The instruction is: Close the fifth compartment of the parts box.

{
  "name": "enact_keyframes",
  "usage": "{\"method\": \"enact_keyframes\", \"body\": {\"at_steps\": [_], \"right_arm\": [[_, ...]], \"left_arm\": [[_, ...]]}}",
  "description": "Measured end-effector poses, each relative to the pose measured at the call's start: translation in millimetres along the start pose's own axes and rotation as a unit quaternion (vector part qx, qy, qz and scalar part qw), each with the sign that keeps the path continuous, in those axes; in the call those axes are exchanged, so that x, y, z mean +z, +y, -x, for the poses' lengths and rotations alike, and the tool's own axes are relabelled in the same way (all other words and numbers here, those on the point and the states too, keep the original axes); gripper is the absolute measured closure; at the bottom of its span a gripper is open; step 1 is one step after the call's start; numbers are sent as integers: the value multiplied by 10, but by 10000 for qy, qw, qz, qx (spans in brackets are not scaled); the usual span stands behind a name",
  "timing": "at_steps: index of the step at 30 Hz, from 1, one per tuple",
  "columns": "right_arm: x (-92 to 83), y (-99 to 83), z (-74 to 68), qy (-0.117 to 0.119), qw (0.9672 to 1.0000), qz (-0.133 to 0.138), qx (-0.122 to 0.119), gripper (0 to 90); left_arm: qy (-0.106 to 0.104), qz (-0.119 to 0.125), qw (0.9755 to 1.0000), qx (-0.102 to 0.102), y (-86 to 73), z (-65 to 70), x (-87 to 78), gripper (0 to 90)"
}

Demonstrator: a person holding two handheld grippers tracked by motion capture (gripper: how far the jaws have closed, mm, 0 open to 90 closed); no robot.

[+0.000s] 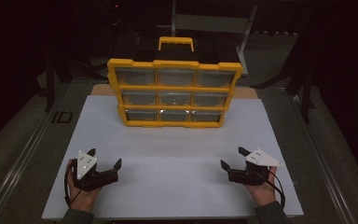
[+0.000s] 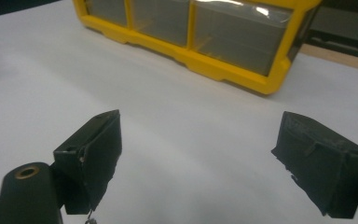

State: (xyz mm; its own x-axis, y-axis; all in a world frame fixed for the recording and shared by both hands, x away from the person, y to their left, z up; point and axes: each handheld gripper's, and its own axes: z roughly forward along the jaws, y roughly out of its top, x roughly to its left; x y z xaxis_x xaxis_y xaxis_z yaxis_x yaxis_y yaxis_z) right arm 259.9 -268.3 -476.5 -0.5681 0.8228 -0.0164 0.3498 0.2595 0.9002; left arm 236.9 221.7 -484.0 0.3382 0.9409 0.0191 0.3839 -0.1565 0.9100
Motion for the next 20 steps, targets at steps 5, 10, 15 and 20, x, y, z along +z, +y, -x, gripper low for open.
{"method": "enact_keyframes", "body": {"at_steps": [5,10,15,20], "right_arm": [[-51,-69,23,-80,9998,188,-46,140],[-55,-112,37,-29,9996,290,15,132],[-73,-119,4,-16,9993,362,-48,129],[-57,-133,10,-11,9994,344,-76,125]], "left_arm": [[30,81,10000,14,1,5,-9,18],[25,162,9999,2,1,-4,-32,18],[18,191,9998,17,2,-7,-34,18],[16,170,9999,0,1,-9,-24,18]]}}
